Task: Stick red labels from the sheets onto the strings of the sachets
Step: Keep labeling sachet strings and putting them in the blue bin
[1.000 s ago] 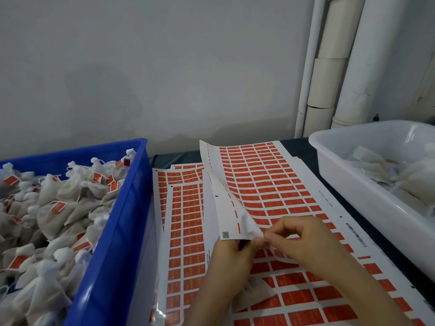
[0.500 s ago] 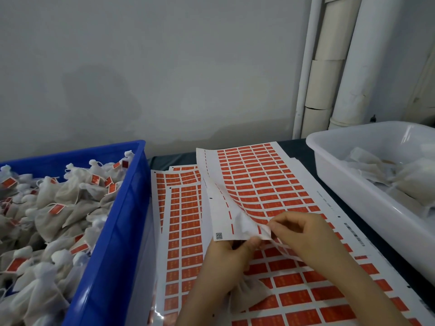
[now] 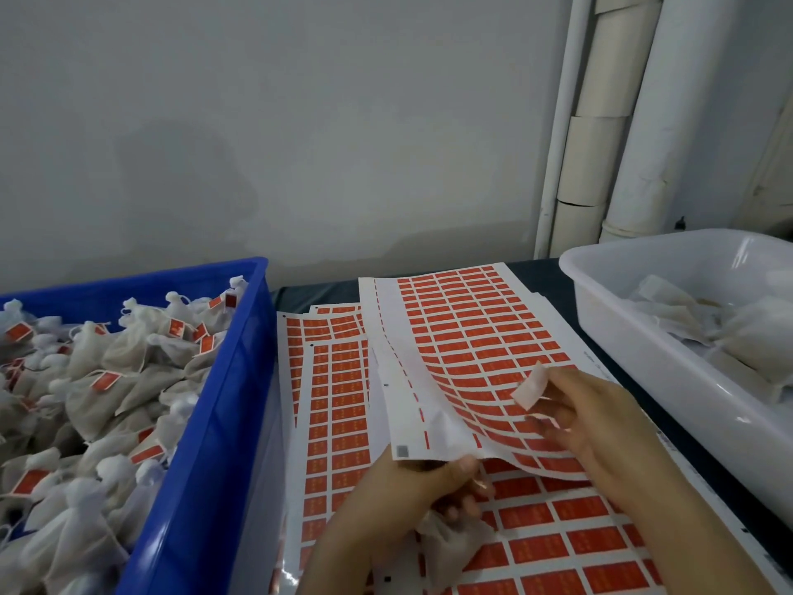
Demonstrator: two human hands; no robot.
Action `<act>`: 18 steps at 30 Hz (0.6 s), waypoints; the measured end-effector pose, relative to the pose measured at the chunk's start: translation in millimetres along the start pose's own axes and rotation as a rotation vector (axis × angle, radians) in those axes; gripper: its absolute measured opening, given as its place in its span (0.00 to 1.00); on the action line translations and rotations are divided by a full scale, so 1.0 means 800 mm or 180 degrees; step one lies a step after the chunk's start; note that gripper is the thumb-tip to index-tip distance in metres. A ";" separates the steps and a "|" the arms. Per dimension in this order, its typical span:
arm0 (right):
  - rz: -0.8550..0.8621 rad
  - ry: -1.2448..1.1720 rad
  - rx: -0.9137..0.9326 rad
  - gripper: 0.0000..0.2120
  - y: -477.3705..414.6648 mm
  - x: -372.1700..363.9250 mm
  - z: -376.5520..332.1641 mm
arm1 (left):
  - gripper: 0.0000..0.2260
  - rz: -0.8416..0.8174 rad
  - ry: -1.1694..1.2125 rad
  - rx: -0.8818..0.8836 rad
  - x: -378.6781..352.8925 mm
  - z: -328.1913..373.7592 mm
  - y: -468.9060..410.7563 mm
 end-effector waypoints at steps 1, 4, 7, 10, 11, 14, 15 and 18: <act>-0.0117 0.0121 -0.0020 0.07 0.002 -0.006 0.003 | 0.14 -0.0039 -0.0007 0.0039 -0.001 0.000 0.001; -0.0343 0.0427 -0.0002 0.05 0.007 -0.019 0.011 | 0.14 -0.0190 -0.0098 0.0125 -0.003 0.000 0.004; -0.0306 0.0382 -0.0019 0.05 0.005 -0.019 0.013 | 0.10 -0.0355 -0.0631 0.0276 -0.006 -0.001 0.011; -0.0261 0.0360 -0.0055 0.05 0.005 -0.018 0.012 | 0.06 -0.1061 -0.0679 0.0213 -0.027 0.004 0.024; -0.0268 0.0420 -0.0035 0.05 0.006 -0.018 0.012 | 0.07 -0.1240 -0.0610 0.0168 -0.034 0.008 0.031; -0.0435 0.0723 -0.0065 0.06 0.008 -0.019 0.013 | 0.12 -0.1708 0.0100 -0.0265 -0.046 0.028 0.042; -0.0537 0.0843 -0.0117 0.07 0.009 -0.020 0.013 | 0.13 -0.1887 0.0600 -0.0464 -0.048 0.040 0.045; -0.0801 0.1113 -0.0233 0.10 0.011 -0.020 0.013 | 0.10 -0.1085 0.1221 -0.0643 -0.024 0.044 0.033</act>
Point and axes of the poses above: each hand's wrist, its own y-axis away from the middle knuckle, its own x-axis out of the back of the hand, z = x × y, the point moved 6 cm from there along -y, towards the middle knuckle, and after that the axes turned 5 degrees about z, right-handed, at the moved point
